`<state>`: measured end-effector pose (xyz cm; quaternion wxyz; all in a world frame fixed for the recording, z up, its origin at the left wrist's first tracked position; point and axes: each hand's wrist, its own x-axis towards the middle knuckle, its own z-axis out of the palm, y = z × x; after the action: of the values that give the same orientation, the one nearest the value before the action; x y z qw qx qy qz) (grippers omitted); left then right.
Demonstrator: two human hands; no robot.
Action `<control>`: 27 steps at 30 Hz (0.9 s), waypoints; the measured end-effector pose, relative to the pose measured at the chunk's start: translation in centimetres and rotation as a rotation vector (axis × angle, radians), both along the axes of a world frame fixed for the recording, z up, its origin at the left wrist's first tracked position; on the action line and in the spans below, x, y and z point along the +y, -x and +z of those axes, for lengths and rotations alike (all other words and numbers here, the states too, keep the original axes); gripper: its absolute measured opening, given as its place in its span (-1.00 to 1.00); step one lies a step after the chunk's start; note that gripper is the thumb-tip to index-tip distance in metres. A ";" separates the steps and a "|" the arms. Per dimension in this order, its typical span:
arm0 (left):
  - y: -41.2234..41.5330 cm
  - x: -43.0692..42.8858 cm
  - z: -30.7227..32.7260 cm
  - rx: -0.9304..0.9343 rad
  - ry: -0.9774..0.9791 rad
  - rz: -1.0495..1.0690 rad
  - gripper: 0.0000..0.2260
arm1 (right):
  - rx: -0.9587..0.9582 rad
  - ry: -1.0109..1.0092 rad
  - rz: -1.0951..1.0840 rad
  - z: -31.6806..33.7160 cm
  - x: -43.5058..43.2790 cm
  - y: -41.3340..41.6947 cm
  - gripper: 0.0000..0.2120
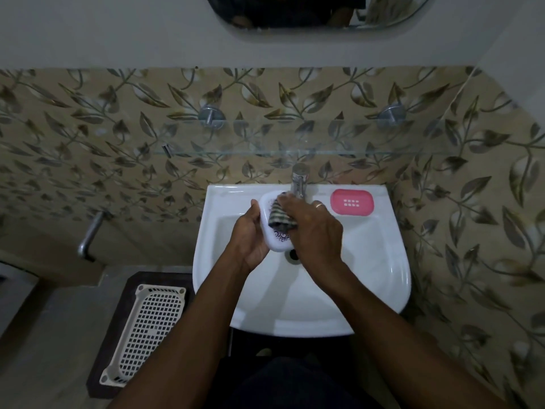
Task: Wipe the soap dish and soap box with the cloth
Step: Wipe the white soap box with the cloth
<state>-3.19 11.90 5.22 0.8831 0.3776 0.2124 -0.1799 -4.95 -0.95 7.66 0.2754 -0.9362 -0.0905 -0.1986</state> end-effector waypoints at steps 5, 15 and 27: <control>0.0 0.9 0.1 0.080 -0.031 -0.023 -0.42 | -0.116 0.097 0.245 -2.8 0.7 3.0 -0.47; 0.3 0.4 -0.4 0.049 0.055 0.058 -0.48 | -0.031 -0.072 0.124 -1.6 0.2 1.9 -0.51; 0.3 0.8 -1.3 0.029 0.212 0.194 -0.49 | -0.019 -0.183 0.026 -2.9 -1.7 2.3 -0.44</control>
<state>-3.47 12.69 3.88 0.9282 0.2572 0.2402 -0.1206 -7.28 -2.69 4.73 0.3615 -0.9039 -0.0870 -0.2115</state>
